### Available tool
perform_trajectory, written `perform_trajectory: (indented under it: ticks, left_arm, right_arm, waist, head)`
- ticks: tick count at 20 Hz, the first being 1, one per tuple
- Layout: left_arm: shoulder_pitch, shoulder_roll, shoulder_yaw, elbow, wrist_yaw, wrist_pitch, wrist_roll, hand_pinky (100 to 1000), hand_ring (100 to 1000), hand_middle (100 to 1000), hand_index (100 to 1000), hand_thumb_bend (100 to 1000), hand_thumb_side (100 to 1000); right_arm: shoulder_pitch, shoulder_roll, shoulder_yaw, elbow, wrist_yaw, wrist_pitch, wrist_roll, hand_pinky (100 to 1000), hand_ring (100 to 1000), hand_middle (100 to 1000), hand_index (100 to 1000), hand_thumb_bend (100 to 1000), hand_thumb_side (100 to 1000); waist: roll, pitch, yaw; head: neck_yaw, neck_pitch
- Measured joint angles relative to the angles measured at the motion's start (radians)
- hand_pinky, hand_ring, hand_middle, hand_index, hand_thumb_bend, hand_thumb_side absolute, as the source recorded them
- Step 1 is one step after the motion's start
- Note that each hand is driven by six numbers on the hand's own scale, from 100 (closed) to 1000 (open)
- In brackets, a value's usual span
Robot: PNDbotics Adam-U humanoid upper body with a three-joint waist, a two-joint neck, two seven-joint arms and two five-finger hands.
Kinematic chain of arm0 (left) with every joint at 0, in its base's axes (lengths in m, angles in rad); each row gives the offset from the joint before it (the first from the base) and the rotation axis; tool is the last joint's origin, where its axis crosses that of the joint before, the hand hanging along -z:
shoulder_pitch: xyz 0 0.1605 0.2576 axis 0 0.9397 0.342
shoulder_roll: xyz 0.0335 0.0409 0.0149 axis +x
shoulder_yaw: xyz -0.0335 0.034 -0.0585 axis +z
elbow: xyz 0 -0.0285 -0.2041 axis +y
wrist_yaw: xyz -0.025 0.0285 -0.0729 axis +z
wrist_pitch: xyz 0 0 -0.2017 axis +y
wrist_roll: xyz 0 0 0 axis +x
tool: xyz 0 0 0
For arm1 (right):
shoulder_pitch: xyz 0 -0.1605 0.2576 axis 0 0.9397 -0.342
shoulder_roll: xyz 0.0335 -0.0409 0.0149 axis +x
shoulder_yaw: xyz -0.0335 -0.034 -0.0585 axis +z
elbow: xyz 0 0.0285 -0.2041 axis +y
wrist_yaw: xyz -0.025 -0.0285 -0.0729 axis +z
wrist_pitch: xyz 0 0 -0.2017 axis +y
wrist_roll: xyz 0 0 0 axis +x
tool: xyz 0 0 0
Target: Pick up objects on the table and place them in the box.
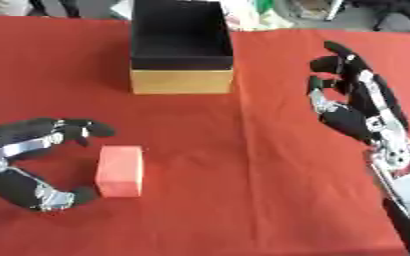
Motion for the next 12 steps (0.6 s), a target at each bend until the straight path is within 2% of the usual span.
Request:
perform_trajectory:
  ticks: [12]
  left_arm:
    - [-0.001,-0.01,-0.037,0.053,-0.04,-0.025,-0.027,808,940,923,1000,397,597]
  right_arm:
    - [0.0,0.004,0.0,0.0,0.0,0.0,0.0,638,800,703,940,100,210]
  waist:
    - [0.0,0.0,-0.001]
  head:
    - [0.0,-0.003]
